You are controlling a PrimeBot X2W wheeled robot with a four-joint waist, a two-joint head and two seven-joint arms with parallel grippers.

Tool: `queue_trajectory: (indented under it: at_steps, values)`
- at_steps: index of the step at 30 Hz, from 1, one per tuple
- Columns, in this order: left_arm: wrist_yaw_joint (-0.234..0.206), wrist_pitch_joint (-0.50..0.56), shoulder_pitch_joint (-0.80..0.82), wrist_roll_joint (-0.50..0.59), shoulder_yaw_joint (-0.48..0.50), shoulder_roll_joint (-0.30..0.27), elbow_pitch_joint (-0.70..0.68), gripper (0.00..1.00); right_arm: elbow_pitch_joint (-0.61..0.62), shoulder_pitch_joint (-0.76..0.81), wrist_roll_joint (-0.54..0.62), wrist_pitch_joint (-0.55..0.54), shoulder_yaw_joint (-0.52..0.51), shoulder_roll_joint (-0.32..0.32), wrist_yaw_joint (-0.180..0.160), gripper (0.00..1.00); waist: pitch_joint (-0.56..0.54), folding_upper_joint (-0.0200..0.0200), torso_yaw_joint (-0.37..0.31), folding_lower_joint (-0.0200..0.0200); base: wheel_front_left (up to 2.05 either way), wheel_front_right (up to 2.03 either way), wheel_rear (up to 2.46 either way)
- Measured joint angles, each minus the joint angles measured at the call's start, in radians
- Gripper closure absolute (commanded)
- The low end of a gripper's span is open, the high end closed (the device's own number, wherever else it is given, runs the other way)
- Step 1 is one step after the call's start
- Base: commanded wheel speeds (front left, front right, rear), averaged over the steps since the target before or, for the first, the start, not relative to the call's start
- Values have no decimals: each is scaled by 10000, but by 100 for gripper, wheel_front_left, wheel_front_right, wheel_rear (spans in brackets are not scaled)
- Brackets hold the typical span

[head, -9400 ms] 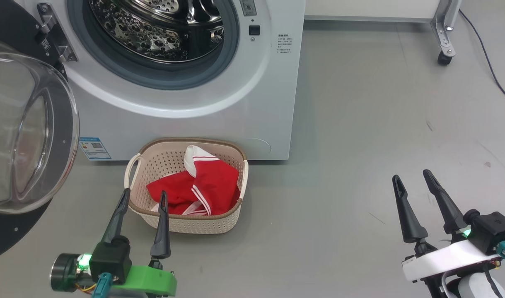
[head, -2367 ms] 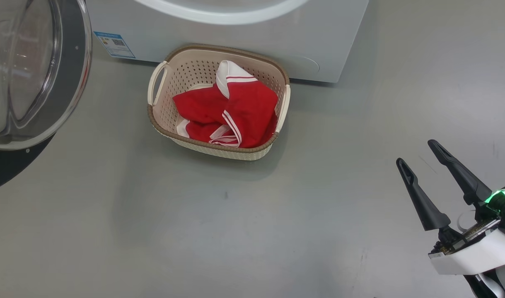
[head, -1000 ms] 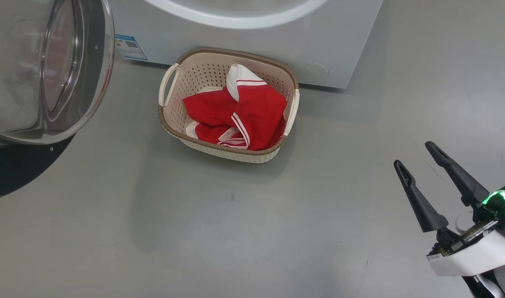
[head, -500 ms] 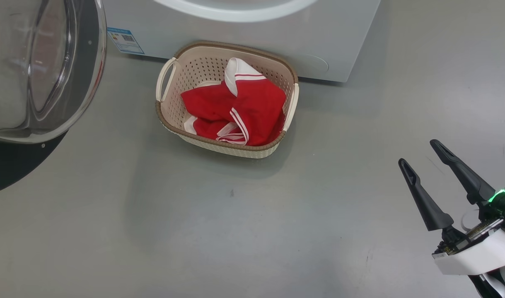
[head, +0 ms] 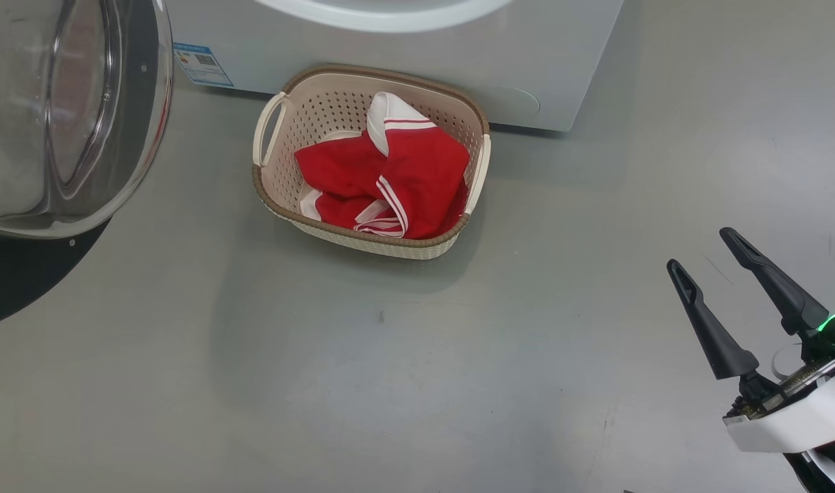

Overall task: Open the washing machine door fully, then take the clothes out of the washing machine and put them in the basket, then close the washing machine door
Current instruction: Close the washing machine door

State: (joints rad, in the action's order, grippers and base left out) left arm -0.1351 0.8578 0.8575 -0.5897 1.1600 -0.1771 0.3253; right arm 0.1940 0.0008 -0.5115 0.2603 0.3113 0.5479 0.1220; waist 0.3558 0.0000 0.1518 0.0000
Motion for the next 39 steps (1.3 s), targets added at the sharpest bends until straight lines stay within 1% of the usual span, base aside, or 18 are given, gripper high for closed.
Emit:
queue_trajectory:
  at_steps: [6,8,15,19,24,30,39]
  values:
    - [0,284,-8,-63,-217,100,-71,100,-25,3,0,0,-73,-67,0,0,-69,0,58,0,0,0,0]
    - [17,487,-12,-79,-355,255,-205,100,-25,5,0,0,-71,-138,0,0,-120,0,100,0,0,0,0]
    - [278,1210,-63,-192,-905,842,-474,100,-84,30,-2,0,-75,-339,0,0,-309,0,291,0,0,0,0]
    - [560,1643,-208,-247,-1239,1070,-652,100,-92,33,-2,0,-6,-483,0,0,-414,0,411,0,0,0,0]
    - [863,2046,-648,-265,-1519,1151,-920,100,-165,31,-2,0,140,-625,0,0,-578,0,503,0,0,0,0]
    - [1135,2543,-983,-370,-1770,1317,-1256,100,-399,49,-2,0,84,-832,0,0,-797,0,595,0,0,0,0]
    - [1331,3133,-1409,-748,-2242,1607,-1682,100,-458,82,13,0,186,-1074,0,0,-1078,0,804,0,0,0,0]
